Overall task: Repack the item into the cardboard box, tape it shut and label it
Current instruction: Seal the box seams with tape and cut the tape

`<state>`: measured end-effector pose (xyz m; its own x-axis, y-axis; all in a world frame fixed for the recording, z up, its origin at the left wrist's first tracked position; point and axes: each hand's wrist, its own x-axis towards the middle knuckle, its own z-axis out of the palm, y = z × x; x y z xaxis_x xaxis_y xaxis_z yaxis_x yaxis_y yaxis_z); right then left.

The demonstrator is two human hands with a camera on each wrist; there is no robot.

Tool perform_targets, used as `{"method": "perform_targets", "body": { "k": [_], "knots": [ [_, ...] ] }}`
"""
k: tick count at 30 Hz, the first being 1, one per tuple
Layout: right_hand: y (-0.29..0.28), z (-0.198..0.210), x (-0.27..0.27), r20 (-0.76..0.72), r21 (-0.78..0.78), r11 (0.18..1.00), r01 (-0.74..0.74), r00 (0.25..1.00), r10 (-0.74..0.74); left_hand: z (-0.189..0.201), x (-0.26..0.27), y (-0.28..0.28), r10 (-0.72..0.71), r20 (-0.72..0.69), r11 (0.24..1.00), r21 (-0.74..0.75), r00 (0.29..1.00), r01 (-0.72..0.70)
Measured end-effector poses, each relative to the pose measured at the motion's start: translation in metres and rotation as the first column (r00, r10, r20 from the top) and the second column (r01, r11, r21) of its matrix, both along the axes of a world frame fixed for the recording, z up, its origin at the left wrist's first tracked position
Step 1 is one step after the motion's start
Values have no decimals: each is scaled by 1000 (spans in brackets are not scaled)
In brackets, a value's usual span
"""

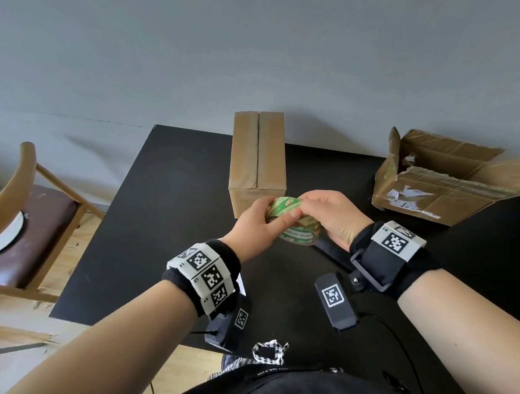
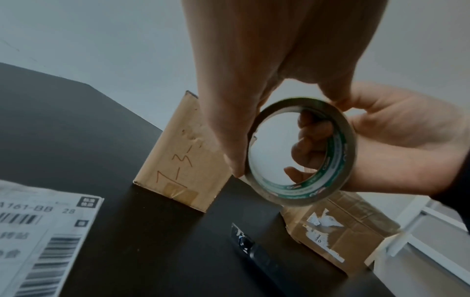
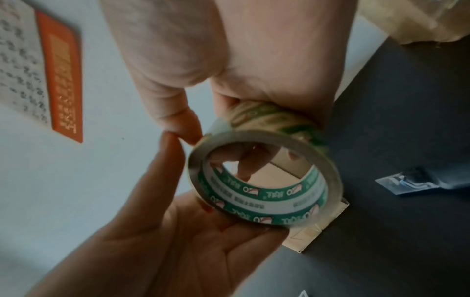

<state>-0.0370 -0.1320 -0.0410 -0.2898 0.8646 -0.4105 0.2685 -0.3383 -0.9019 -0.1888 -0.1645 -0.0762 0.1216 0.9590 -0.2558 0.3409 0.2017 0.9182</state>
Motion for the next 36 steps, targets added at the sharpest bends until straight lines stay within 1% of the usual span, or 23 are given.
{"method": "perform_targets", "body": {
  "k": [1, 3, 6, 8, 10, 12, 14, 15, 16, 17, 18, 19, 20, 21, 22, 24, 26, 28, 31, 33, 36],
  "knots": [
    [0, 0, -1, -3, 6, 1000, -10, 1000, 10, 1, 0, 1, 18, -5, 1000, -7, 1000, -18],
    [-1, 0, -2, -76, -28, 999, -19, 997, 17, 1, -3, 4, 46, 29, 998, -40, 999, -45],
    [-1, -3, -1, -228, -96, 995, -21, 974, -2, 6, -8, 6, 49, 136, 996, -85, 989, -38],
    [0, -6, 0, -273, -103, 994, -30, 962, 0, 11, -9, 4, 50, 232, 993, -113, 971, -24],
    [1, -7, 2, -309, -100, 995, -25, 951, -7, 15, -10, 2, 86, 355, 985, -168, 931, -27],
    [2, -6, 4, -339, -107, 994, -8, 940, -28, 18, -11, -1, 149, 479, 971, -238, 865, -35],
    [3, -6, 6, -349, -105, 994, 9, 936, -45, 17, -13, -3, 215, 548, 953, -297, 808, -52],
    [3, -6, 6, -348, -101, 995, 14, 936, -49, 17, -14, -2, 246, 553, 944, -323, 796, -68],
    [3, -6, 5, -349, -98, 995, 16, 936, -49, 18, -14, -1, 268, 539, 936, -343, 799, -82],
    [2, -5, 4, -351, -96, 995, 16, 935, -49, 20, -13, 0, 276, 507, 928, -361, 816, -90],
    [2, -5, 3, -349, -90, 996, 15, 936, -46, 21, -12, 1, 269, 455, 923, -374, 849, -92],
    [1, -4, 2, -335, -78, 997, 11, 942, -37, 22, -12, 3, 234, 384, 923, -377, 893, -79],
    [2, -4, 1, -300, -59, 998, 4, 954, -22, 23, -12, 4, 171, 299, 928, -368, 939, -51],
    [2, -3, 0, -246, -30, 1000, -7, 969, 0, 25, -12, 4, 103, 220, 936, -352, 970, -19],
    [2, -1, -2, -196, 0, 1000, -21, 980, 21, 26, -12, 4, 62, 165, 942, -337, 984, -2],
    [2, 1, -3, -158, 28, 999, -34, 987, 38, 29, -12, 4, 55, 148, 946, -324, 987, -4],
    [2, 2, -4, -188, 21, 1000, -16, 982, 19, 33, -12, 4, 106, 224, 940, -339, 969, -25],
    [2, 4, -6, -253, -1, 1000, -1, 968, 1, 35, -12, 4, 178, 304, 926, -373, 936, -55],
    [3, 4, -7, -376, -65, 997, 52, 924, -73, 31, -12, 4, 312, 402, 887, -447, 861, -112],
    [5, 2, -6, -407, -92, 992, 86, 906, -116, 29, -12, 5, 369, 462, 861, -496, 807, -110],
    [6, -2, -2, -434, -134, 986, 95, 889, -144, 30, -13, 5, 407, 545, 837, -543, 733, -61]
  ]
}}
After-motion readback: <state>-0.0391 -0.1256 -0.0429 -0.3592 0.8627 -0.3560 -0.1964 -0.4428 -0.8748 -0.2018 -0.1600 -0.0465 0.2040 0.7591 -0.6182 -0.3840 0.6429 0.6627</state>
